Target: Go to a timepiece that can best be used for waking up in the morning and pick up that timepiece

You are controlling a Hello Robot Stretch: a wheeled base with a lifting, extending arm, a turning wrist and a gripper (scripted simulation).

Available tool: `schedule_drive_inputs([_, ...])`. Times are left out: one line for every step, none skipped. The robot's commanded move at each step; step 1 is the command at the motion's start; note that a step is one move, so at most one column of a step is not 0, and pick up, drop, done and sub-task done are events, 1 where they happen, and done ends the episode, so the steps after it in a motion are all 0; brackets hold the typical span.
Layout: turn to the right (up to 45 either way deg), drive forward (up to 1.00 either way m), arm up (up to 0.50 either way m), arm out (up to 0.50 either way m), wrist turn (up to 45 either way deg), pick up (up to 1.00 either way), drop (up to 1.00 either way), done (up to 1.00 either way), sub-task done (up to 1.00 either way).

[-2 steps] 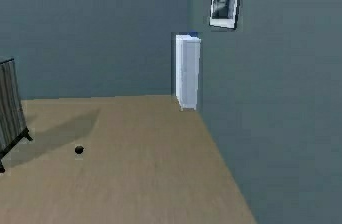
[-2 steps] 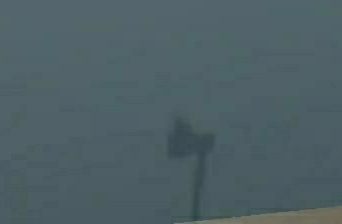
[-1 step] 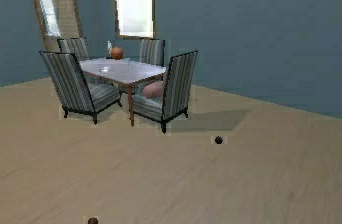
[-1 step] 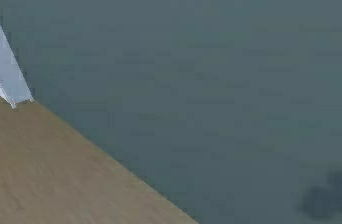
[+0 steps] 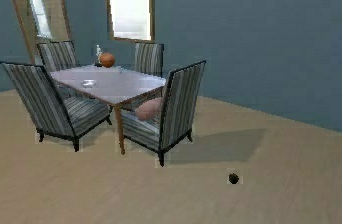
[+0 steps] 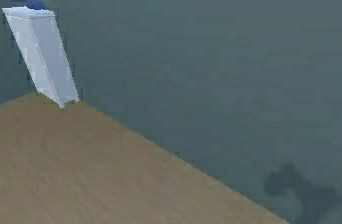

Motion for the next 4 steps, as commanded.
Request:
schedule_drive_inputs([-6.0,0.0,0.0,0.0,0.0,0.0,0.0,0.0,0.0])
schedule_drive_inputs([0.0,0.65,0.0,0.0,0.0,0.0,0.0,0.0,0.0])
schedule_drive_inputs([-45.0,0.0,0.0,0.0,0.0,0.0,0.0,0.0,0.0])
schedule_drive_inputs([-18.0,0.0,0.0,0.0,0.0,0.0,0.0,0.0,0.0])
